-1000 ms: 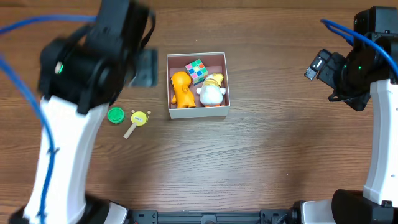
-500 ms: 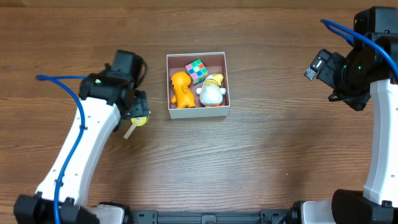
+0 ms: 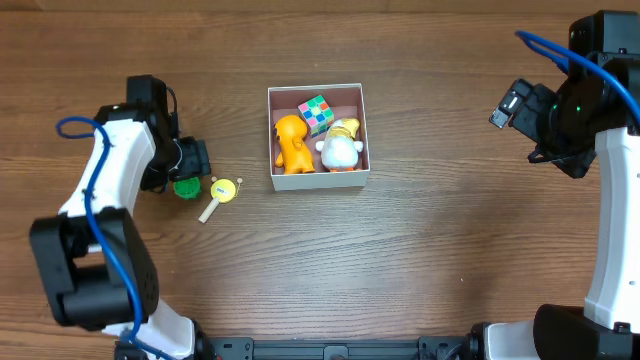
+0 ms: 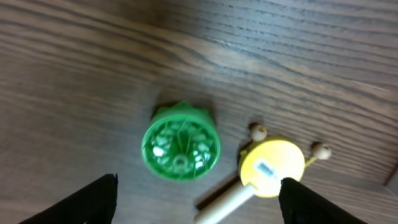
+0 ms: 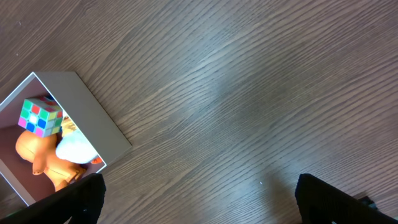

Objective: Pack container
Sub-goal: 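Move the left gripper to the green round toy and grasp it, then carry the green toy into the box and release it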

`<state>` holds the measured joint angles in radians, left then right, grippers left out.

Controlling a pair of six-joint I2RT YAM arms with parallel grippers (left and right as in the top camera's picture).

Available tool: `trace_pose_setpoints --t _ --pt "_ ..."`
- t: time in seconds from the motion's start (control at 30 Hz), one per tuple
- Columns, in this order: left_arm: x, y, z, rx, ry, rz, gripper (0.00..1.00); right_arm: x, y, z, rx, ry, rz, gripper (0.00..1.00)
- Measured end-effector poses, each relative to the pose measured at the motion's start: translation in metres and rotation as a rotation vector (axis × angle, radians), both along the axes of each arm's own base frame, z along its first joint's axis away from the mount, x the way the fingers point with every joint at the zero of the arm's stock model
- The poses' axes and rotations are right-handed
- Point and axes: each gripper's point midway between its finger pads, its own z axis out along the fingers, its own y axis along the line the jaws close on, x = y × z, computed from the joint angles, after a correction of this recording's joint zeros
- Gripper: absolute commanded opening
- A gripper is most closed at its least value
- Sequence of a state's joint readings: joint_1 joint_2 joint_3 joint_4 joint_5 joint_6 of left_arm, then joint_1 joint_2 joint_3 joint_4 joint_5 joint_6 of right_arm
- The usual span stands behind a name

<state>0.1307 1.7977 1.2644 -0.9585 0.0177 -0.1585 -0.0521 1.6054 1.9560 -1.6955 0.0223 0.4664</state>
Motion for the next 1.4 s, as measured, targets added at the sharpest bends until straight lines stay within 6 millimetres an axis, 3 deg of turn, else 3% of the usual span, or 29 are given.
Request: trace_pose_setpoints --t 0.5,0.7,0.8,1.1,1.4 --pt "0.008 0.008 -0.035 0.032 0.042 -0.002 0.83 0.0 0.0 0.0 0.0 0.0 0.0 1.0" --pt "0.006 0.009 -0.041 0.036 0.062 0.001 0.75 0.0 0.0 0.0 0.0 0.0 0.0 1.0" --pt "0.0 0.006 -0.056 0.02 0.115 0.008 0.7 0.0 0.0 0.0 0.0 0.0 0.0 1.0" --pt "0.0 0.005 -0.056 0.013 0.119 0.023 0.57 0.0 0.0 0.0 0.0 0.0 0.0 1.0" --pt "-0.013 0.005 -0.046 0.014 0.182 0.022 0.56 0.0 0.0 0.0 0.0 0.0 0.0 1.0"
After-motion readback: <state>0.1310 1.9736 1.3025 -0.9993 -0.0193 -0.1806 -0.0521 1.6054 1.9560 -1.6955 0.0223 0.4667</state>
